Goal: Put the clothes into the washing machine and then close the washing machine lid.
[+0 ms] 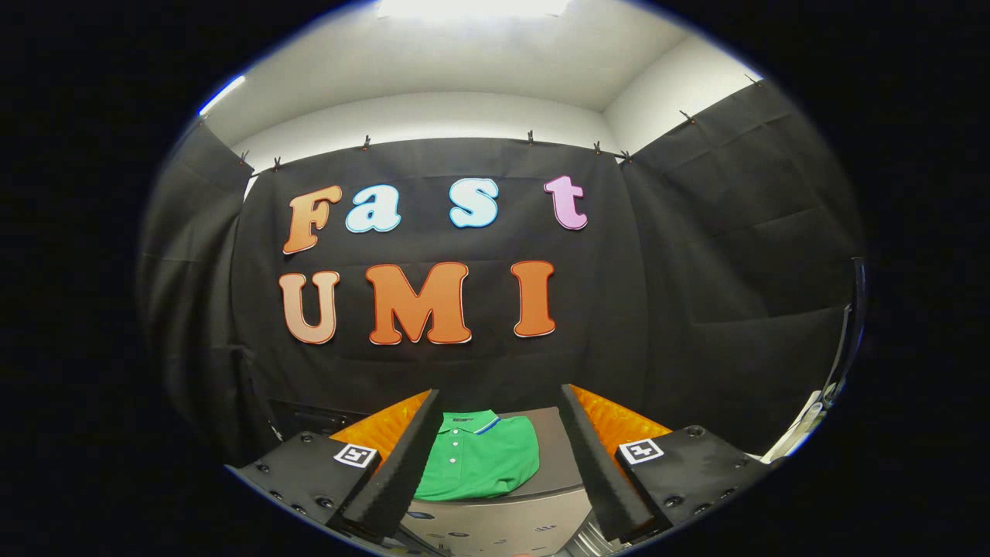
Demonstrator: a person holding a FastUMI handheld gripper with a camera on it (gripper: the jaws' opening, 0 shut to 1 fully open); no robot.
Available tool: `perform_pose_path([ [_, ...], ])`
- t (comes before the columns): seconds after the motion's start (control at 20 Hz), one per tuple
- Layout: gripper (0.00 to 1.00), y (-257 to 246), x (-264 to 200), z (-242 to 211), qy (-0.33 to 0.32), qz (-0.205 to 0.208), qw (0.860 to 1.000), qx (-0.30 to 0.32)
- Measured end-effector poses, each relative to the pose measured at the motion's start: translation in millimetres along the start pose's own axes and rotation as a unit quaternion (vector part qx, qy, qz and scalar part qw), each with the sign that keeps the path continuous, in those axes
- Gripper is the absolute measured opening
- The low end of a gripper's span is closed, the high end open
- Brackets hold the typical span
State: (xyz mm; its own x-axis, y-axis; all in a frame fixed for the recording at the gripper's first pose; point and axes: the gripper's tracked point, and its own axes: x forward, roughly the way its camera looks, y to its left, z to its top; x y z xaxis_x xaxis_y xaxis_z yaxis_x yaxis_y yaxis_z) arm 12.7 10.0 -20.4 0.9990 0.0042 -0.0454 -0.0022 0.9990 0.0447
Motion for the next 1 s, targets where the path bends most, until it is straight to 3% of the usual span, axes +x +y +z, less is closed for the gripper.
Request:
perform_pose_path([
  [0.3, 0.98, -3, -8, 28, -0.050, -0.016, 0.999, 0.008],
  [0.45, 0.98, 10, -14, 32, -0.062, 0.001, 0.998, -0.010],
  [0.7, 0.98, 17, -7, 30, -0.044, 0.015, 0.999, -0.003],
  [1.0, 0.98, 27, 39, 41, -0.016, 0.015, 0.999, -0.041],
])
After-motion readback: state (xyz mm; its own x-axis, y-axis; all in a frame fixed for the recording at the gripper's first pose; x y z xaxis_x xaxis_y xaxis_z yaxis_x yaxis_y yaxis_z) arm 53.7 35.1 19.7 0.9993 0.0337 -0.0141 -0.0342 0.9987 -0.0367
